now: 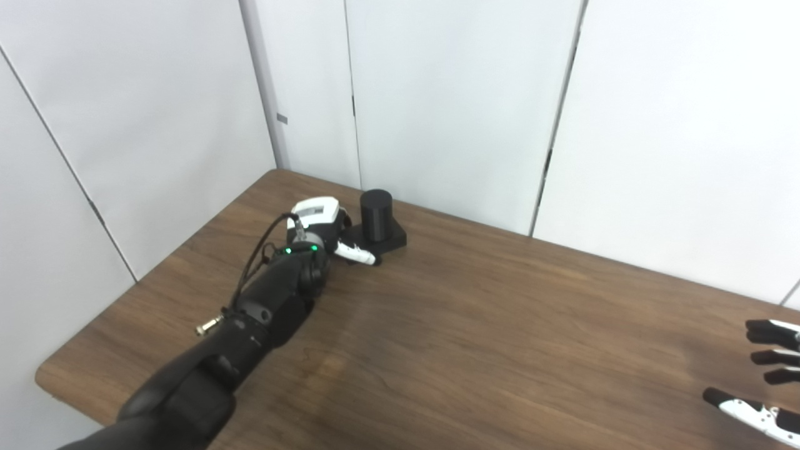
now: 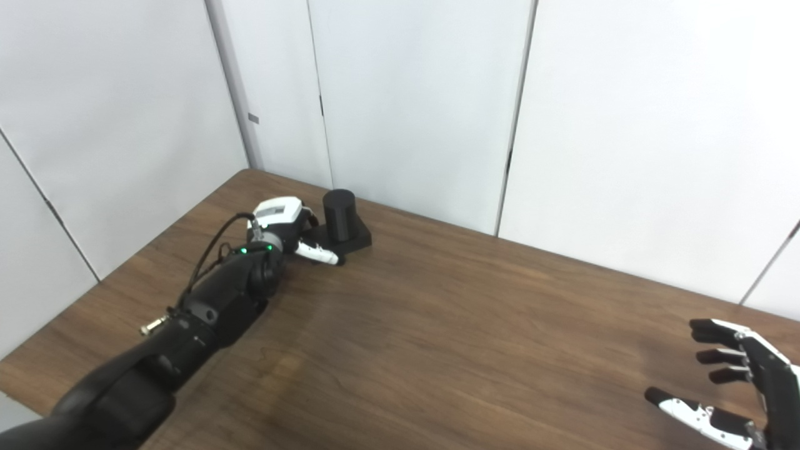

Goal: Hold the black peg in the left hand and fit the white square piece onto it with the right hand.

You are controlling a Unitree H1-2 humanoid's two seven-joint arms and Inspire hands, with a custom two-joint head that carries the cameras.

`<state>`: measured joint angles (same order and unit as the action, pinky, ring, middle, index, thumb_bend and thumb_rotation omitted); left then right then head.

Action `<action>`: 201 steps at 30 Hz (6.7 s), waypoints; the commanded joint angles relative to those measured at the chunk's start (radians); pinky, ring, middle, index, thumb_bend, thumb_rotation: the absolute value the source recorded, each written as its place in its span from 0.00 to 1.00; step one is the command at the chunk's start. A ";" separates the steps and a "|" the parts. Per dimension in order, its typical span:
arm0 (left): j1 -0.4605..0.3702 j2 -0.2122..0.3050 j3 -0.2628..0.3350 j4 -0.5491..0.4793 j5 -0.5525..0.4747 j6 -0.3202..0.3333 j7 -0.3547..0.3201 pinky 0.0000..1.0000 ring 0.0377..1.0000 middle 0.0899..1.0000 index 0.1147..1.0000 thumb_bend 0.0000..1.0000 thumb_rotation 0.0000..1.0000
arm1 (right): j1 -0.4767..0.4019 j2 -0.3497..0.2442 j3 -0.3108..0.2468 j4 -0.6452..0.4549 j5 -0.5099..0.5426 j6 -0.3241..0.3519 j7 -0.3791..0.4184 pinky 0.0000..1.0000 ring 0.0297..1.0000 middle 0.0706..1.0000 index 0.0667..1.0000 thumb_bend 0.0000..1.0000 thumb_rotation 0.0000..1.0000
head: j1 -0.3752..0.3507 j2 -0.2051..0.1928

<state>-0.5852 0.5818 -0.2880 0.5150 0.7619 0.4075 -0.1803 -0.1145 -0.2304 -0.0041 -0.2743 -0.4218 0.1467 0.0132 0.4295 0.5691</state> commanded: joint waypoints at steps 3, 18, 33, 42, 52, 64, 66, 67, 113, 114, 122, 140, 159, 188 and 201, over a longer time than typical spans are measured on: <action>-0.021 0.028 -0.025 -0.027 -0.012 -0.033 -0.047 0.81 0.96 0.87 0.51 0.86 0.22 | -0.028 -0.007 -0.008 -0.045 0.004 -0.005 -0.001 0.52 0.63 0.69 0.67 0.64 0.00 | -0.001 0.003; 0.046 0.037 -0.039 -0.067 -0.078 -0.185 -0.037 0.84 0.91 0.87 0.42 0.52 0.06 | -0.034 0.002 -0.010 -0.030 0.019 -0.026 -0.015 0.53 0.62 0.69 0.68 0.61 0.00 | -0.013 0.007; 0.148 -0.008 -0.085 -0.213 -0.071 -0.420 0.041 0.87 0.92 0.88 0.43 0.52 0.07 | -0.047 0.021 -0.004 -0.005 0.015 -0.030 -0.032 0.56 0.64 0.69 0.68 0.64 0.00 | -0.119 0.024; 0.195 -0.068 -0.133 -0.310 -0.073 -0.490 0.020 0.86 0.92 0.90 0.43 0.52 0.07 | -0.051 0.006 -0.010 0.068 0.034 -0.079 -0.047 0.57 0.65 0.73 0.70 0.63 0.00 | -0.209 0.053; 0.218 -0.116 -0.204 -0.348 -0.047 -0.540 -0.018 0.86 0.91 0.89 0.43 0.52 0.07 | -0.052 0.004 -0.001 0.114 0.015 -0.133 -0.079 0.58 0.63 0.72 0.70 0.61 0.00 | -0.302 0.082; 0.210 -0.159 -0.294 -0.313 -0.014 -0.581 -0.050 0.86 0.91 0.89 0.43 0.52 0.07 | -0.067 0.022 0.008 0.127 0.000 -0.147 -0.093 0.58 0.63 0.72 0.70 0.61 0.00 | -0.422 0.100; 0.201 -0.152 -0.317 -0.303 0.010 -0.594 -0.055 0.87 0.91 0.89 0.43 0.52 0.07 | -0.069 0.022 0.012 0.115 -0.006 -0.135 -0.087 0.58 0.64 0.73 0.71 0.61 0.00 | -0.465 0.098; 0.198 -0.147 -0.329 -0.297 0.029 -0.602 -0.049 0.87 0.91 0.89 0.43 0.52 0.07 | -0.073 0.013 0.017 0.105 -0.010 -0.127 -0.074 0.57 0.64 0.73 0.71 0.61 0.00 | -0.491 0.097; 0.220 -0.071 -0.345 -0.226 0.068 -0.720 0.035 0.82 0.86 0.86 0.43 0.52 0.07 | -0.571 -0.510 0.292 0.421 -0.531 0.147 0.532 0.82 0.90 0.93 0.84 0.93 0.16 | -0.882 -0.052; 0.220 -0.071 -0.346 -0.226 0.068 -0.720 0.034 0.82 0.86 0.86 0.43 0.52 0.07 | -0.576 -0.507 0.299 0.435 -0.532 0.144 0.528 0.81 0.90 0.92 0.84 0.93 0.16 | -0.882 -0.052; 0.223 -0.073 -0.348 -0.233 0.073 -0.721 0.037 0.81 0.86 0.86 0.43 0.52 0.07 | -0.585 -0.485 0.342 0.510 -0.533 0.123 0.507 0.80 0.89 0.92 0.84 0.91 0.12 | -0.870 -0.045; 0.234 -0.066 -0.341 -0.265 0.061 -0.709 0.018 0.80 0.85 0.85 0.43 0.52 0.06 | -0.598 -0.450 0.411 0.605 -0.548 0.106 0.497 0.80 0.89 0.90 0.84 0.91 0.11 | -0.854 -0.031; 0.247 -0.057 -0.327 -0.293 0.052 -0.706 -0.004 0.81 0.86 0.86 0.43 0.52 0.06 | -0.610 -0.406 0.468 0.708 -0.570 0.123 0.481 0.75 0.81 0.76 0.46 0.53 0.15 | -0.849 -0.011; 0.241 -0.066 -0.333 -0.284 0.063 -0.703 -0.004 0.81 0.86 0.87 0.43 0.52 0.07 | -0.556 -0.451 0.321 0.485 -0.400 0.061 0.490 0.85 0.85 0.75 0.44 0.52 0.13 | -0.760 0.027; 0.229 -0.096 -0.341 -0.283 0.081 -0.650 -0.021 0.85 0.89 0.89 0.43 0.52 0.07 | -0.543 -0.476 0.293 0.263 -0.313 0.009 0.561 0.83 0.84 0.75 0.44 0.52 0.13 | -0.572 0.079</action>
<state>-0.4015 0.4676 -0.5798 0.1779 0.7478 -0.2905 -0.0937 -0.6184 -0.6778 0.3142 0.0268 -0.7476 0.1807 0.5713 -0.1414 0.6473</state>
